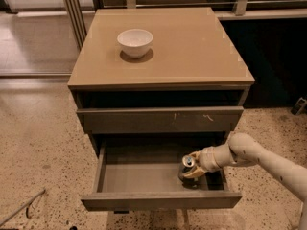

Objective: Place redbull can into middle drawer

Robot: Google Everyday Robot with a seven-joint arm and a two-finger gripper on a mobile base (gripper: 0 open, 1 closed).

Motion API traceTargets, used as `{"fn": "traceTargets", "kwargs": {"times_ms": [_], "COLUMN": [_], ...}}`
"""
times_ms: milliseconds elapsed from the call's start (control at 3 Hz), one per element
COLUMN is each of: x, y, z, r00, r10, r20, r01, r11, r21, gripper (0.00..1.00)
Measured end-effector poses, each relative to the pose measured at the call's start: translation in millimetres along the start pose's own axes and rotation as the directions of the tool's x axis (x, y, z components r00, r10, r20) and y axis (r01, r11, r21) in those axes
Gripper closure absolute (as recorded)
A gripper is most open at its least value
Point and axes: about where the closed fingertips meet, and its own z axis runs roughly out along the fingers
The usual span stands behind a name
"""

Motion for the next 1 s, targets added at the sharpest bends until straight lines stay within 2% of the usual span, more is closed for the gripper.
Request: {"fn": "traceTargets", "kwargs": {"times_ms": [333, 667, 1000], "x": [6.4, 6.3, 6.3], "y": [-4.0, -4.0, -4.0], "z": [10.8, 11.2, 11.3], "r00": [0.999, 0.999, 0.999], "r10": [-0.008, -0.008, -0.008], "r20": [-0.031, -0.031, -0.031], "r01": [0.007, 0.007, 0.007], "r11": [0.9997, 0.9997, 0.9997], "r21": [-0.023, -0.024, -0.024], "gripper": [1.0, 0.81, 0.58]}}
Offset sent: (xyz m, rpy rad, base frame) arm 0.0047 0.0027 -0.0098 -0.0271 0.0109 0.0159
